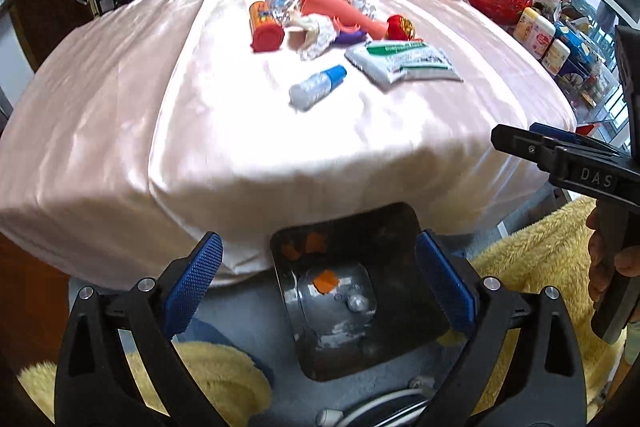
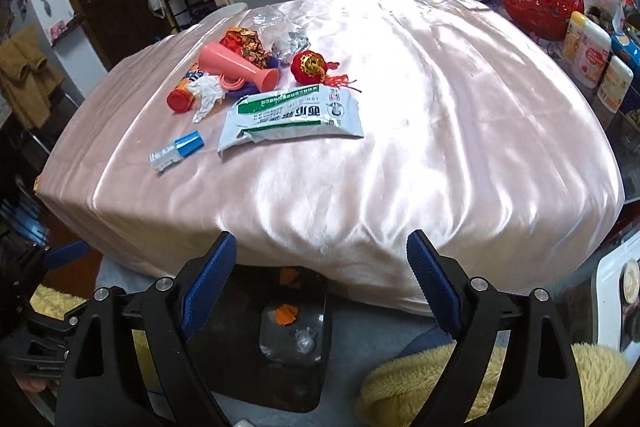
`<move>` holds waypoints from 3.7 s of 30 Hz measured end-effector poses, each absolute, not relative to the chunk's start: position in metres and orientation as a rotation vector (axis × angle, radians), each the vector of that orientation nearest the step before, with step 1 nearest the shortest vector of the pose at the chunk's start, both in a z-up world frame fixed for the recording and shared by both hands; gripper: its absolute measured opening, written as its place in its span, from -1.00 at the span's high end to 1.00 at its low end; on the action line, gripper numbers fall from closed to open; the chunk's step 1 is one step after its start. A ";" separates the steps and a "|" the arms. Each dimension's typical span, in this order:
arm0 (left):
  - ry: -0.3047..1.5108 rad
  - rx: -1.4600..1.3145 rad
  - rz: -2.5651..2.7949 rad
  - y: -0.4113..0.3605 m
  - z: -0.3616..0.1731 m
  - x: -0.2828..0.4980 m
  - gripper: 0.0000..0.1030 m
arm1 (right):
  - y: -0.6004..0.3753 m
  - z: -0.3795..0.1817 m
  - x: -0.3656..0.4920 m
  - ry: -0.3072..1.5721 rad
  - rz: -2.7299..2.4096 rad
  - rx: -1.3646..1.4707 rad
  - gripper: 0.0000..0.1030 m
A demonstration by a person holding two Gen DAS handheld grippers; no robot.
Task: Collect trash
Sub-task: 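Grasp the blue-capped eye-drop bottle with the left tool while the right tool grasps the sachet, then lower the bottle and white-green sachet into the bin and open both tools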
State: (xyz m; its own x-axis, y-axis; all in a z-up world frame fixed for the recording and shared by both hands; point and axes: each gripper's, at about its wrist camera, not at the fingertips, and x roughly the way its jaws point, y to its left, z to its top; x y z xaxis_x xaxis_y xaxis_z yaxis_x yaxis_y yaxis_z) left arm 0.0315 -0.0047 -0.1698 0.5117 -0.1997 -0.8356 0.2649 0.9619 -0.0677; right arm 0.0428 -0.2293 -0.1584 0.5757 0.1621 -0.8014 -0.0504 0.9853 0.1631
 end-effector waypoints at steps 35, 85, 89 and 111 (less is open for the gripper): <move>0.944 0.151 -0.283 -0.032 -0.177 0.141 0.39 | -0.195 -0.176 0.150 0.910 0.128 0.061 -0.20; 1.171 -0.008 -0.379 -0.012 -0.254 -0.001 0.66 | -0.176 -0.235 0.016 1.127 0.293 0.081 0.50; 1.208 0.002 -0.396 -0.016 -0.268 -0.002 0.66 | -0.175 -0.247 0.018 1.164 0.302 0.096 0.49; 1.220 0.035 -0.351 -0.017 -0.270 0.002 -0.17 | -0.182 -0.249 0.021 1.169 0.291 0.156 -0.38</move>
